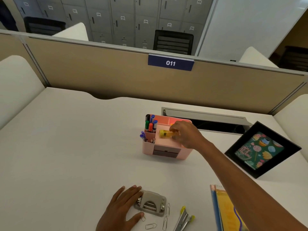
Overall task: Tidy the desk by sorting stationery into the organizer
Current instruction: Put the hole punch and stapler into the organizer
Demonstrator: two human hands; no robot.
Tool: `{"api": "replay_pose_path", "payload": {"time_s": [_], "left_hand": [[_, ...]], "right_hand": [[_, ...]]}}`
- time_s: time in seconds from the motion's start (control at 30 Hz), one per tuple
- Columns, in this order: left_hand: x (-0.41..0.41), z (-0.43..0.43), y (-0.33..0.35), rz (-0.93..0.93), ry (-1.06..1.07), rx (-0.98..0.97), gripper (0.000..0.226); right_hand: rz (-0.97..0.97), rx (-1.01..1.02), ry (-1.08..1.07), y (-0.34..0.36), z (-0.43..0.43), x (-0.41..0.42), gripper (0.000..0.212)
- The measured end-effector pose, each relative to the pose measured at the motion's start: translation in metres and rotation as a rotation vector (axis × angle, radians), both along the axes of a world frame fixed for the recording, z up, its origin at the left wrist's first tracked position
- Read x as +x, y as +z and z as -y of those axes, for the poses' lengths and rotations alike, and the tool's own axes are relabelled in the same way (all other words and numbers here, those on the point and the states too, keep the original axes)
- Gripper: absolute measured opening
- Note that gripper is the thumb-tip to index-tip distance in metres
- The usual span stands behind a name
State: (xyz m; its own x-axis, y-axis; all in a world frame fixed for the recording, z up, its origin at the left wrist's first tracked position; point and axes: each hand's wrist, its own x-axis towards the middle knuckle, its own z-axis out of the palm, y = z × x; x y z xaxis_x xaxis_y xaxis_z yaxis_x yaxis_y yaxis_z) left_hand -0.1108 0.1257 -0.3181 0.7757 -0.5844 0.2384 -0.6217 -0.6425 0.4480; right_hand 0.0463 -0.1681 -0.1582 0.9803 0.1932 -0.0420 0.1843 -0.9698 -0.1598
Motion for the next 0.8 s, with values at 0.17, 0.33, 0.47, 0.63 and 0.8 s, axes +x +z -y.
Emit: {"api": "replay_pose_path", "payload": {"time_s": [0.17,0.33,0.47,0.63,0.8], "left_hand": [[0.001,0.0,-0.002,0.002,0.001,-0.007,0.06],[0.0,0.0,-0.002,-0.012,0.007,-0.01,0.059],[-0.001,0.0,-0.001,-0.03,0.012,-0.019,0.058],[-0.004,-0.001,0.001,-0.083,0.016,-0.014,0.06],[-0.006,0.001,0.008,-0.11,0.041,-0.038,0.062]], "right_hand": [[0.129,-0.027,-0.051,-0.008,0.005,0.017,0.029],[0.08,-0.032,-0.062,-0.007,0.006,0.024,0.04],[0.121,0.161,-0.184,0.013,0.01,0.004,0.048],[-0.086,0.418,-0.099,0.004,-0.028,-0.096,0.027],[-0.413,0.063,0.035,-0.048,-0.078,-0.171,0.059]]}}
